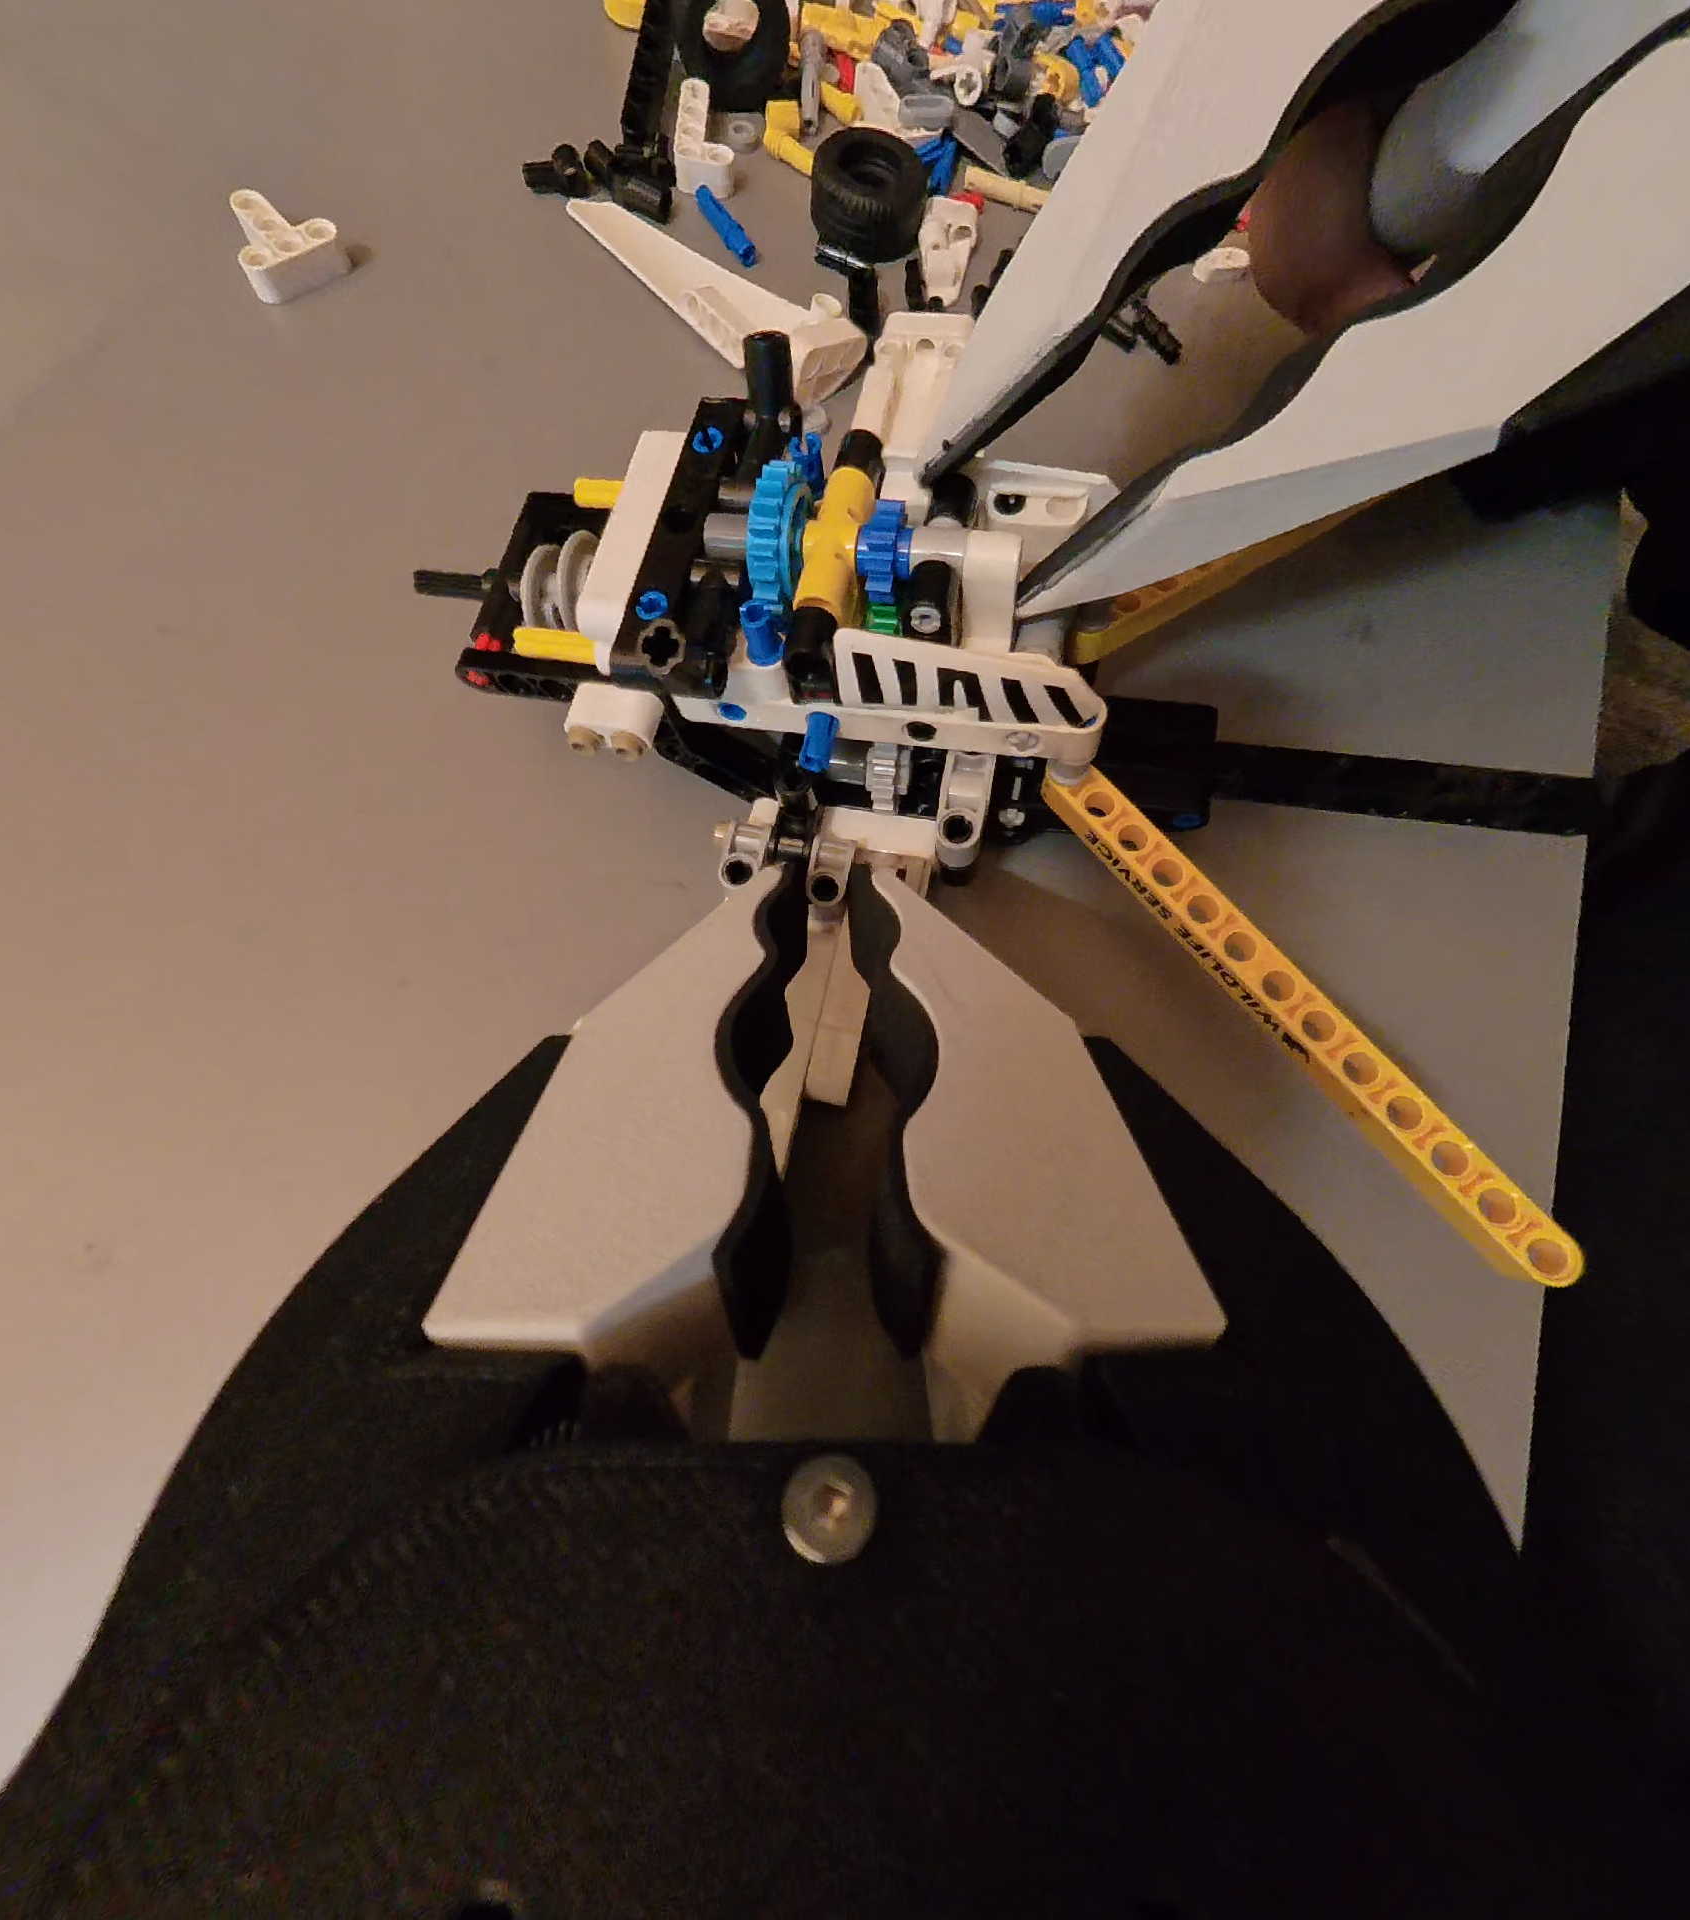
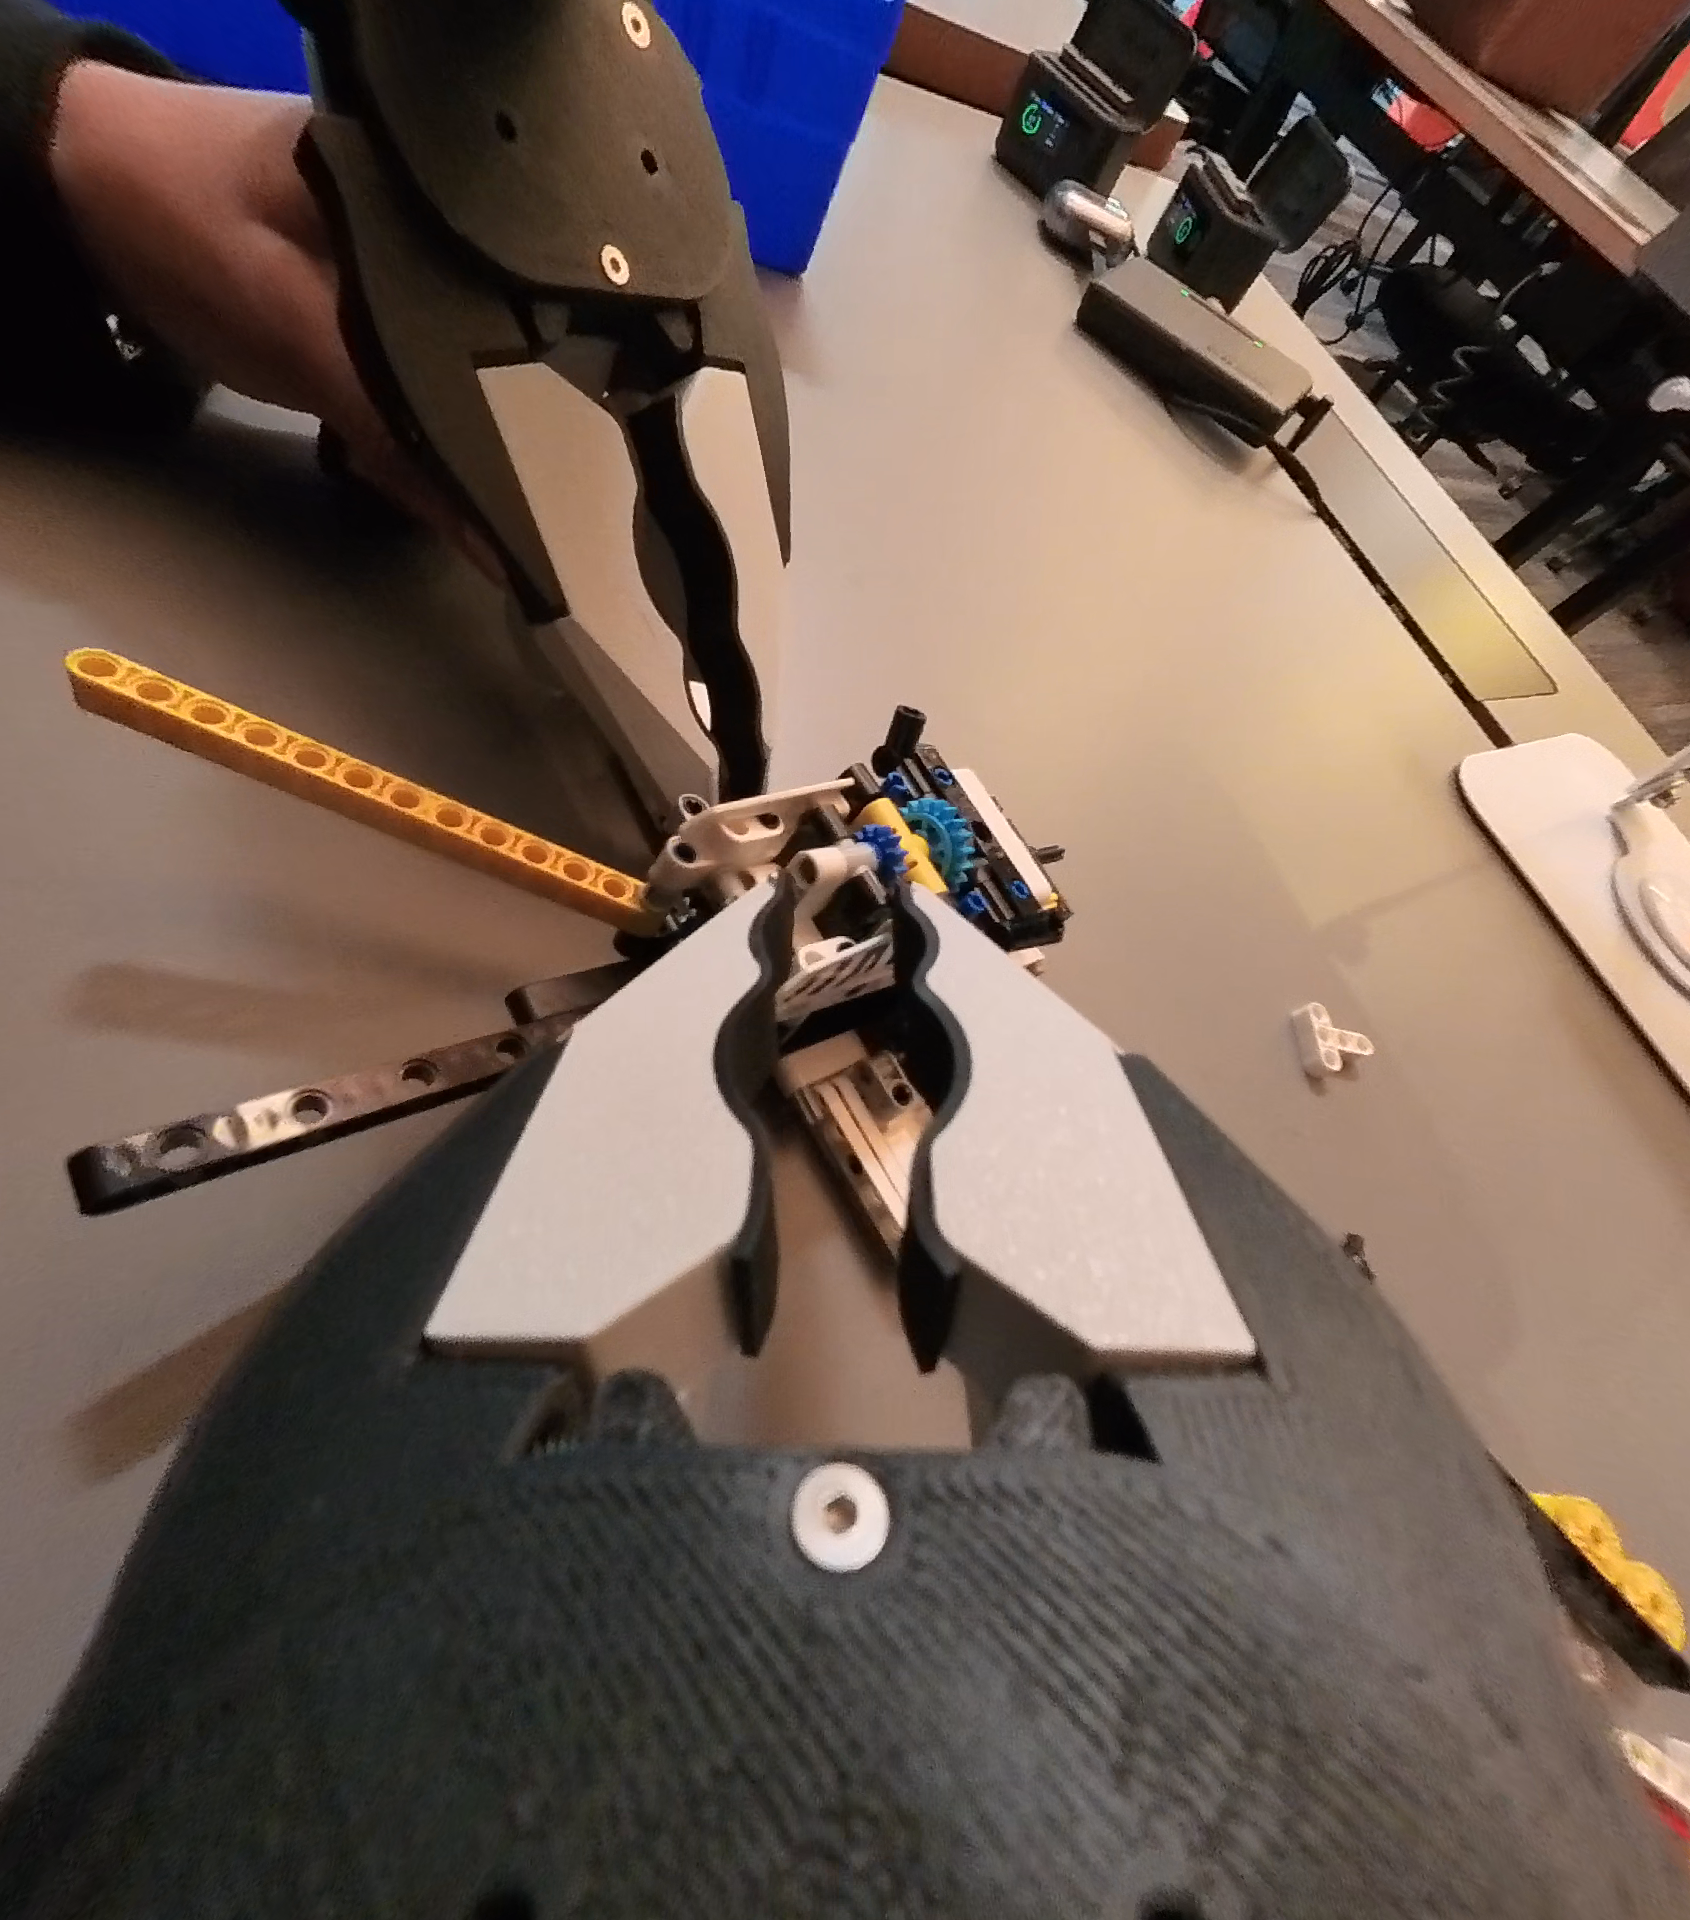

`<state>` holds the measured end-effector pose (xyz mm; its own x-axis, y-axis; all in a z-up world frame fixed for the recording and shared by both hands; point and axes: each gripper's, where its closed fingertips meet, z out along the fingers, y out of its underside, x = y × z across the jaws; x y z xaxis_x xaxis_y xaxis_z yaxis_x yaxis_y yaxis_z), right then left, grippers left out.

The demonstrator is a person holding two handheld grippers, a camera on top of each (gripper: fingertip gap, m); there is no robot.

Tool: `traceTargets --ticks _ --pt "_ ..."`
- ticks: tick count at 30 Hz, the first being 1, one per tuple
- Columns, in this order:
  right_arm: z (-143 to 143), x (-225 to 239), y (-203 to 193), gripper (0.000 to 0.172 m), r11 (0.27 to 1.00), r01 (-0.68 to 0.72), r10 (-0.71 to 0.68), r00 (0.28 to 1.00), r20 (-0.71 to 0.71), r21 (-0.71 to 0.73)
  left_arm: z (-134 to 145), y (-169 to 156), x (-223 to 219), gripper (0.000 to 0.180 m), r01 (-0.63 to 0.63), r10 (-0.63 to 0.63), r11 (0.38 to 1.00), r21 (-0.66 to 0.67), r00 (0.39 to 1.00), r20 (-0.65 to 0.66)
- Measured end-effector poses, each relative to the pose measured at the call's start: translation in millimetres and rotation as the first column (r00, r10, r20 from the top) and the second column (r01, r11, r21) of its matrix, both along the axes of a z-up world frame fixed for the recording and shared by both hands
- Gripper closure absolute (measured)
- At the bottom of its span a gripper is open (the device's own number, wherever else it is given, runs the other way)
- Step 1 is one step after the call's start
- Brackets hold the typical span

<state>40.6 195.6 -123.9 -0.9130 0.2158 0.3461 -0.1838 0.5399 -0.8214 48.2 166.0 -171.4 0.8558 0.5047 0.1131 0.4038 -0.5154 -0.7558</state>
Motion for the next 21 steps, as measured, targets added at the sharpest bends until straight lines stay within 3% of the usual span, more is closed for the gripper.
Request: traceTargets --ticks 4,5,9,17,21 --pt "1.2 -0.8 3.5 0.155 1.000 0.029 -0.029 0.998 -0.047 0.000 2.8 4.0 10.1 0.174 0.047 -0.050 0.998 0.050 0.998 0.044" --pt "1.5 0.0 5.1 0.171 0.999 0.020 -0.018 0.997 -0.079 0.025 2.5 3.9 9.2 0.174 0.032 -0.036 0.998 0.056 0.998 0.058" --pt "-1.8 -0.3 4.1 0.171 0.998 0.039 -0.030 0.987 -0.156 0.055 0.9 1.8 5.5 0.174 0.003 -0.004 0.999 0.033 0.999 0.039" --pt "-4.1 -1.8 4.3 0.172 0.999 0.038 -0.039 0.999 0.035 0.031 -0.8 -0.5 1.8 0.174 -0.030 0.030 1.000 -0.009 1.000 -0.009" --pt "2.3 2.4 6.6 0.170 0.999 0.052 -0.051 0.997 0.061 -0.002 -0.8 -1.4 2.6 0.174 -0.027 0.027 1.000 -0.010 1.000 -0.010"
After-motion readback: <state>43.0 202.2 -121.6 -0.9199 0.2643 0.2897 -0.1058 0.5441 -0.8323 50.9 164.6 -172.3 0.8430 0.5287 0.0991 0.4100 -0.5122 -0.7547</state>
